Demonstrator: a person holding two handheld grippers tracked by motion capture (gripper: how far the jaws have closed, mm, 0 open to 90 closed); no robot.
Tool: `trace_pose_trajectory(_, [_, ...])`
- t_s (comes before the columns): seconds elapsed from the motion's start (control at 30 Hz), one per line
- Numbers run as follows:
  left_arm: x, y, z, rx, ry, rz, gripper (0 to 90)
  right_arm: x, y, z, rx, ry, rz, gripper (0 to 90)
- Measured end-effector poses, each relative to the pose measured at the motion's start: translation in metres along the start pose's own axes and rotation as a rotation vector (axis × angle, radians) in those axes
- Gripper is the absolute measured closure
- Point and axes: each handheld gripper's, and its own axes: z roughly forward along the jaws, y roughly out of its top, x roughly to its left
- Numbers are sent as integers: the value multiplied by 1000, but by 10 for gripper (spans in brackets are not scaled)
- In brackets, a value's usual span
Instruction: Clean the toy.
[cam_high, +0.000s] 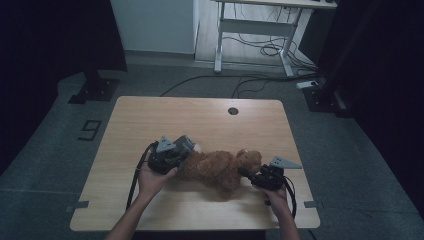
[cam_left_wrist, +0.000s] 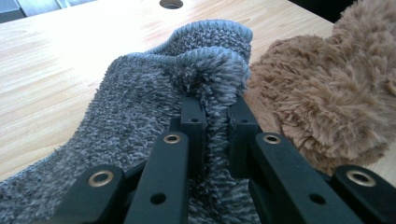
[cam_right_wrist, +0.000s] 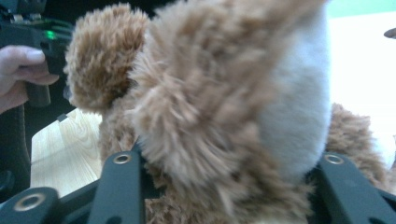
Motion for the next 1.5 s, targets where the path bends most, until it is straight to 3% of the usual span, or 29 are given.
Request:
trace_pose_trajectory(0.13, [0, -4, -1, -8, -2, -6, 801, 4, 4, -1, -2, -26, -12, 462])
trace_pose_trajectory(0.43, [-3, -9, -3, -9, 6, 14, 801, 4, 8, -5, -6, -28, 0, 447])
trace_pose_trajectory(0.6, [-3, -13, -4, -10, 4, 11, 801, 8, 12, -7, 7, -35, -23, 441])
trace_pose_trajectory(0.73, [-2, -15, -4, -12, 1, 7, 801, 6, 12, -10, -11, -24, -4, 437])
trace_pose_trajectory(1.27, [-1, -23, -8, -23, -17, -9, 801, 4, 16, -19, -21, -9, -4, 436])
trace_pose_trajectory(1.5, [-1, -30, -10, -26, -23, -13, 802, 4, 15, -18, -5, 9, -16, 498])
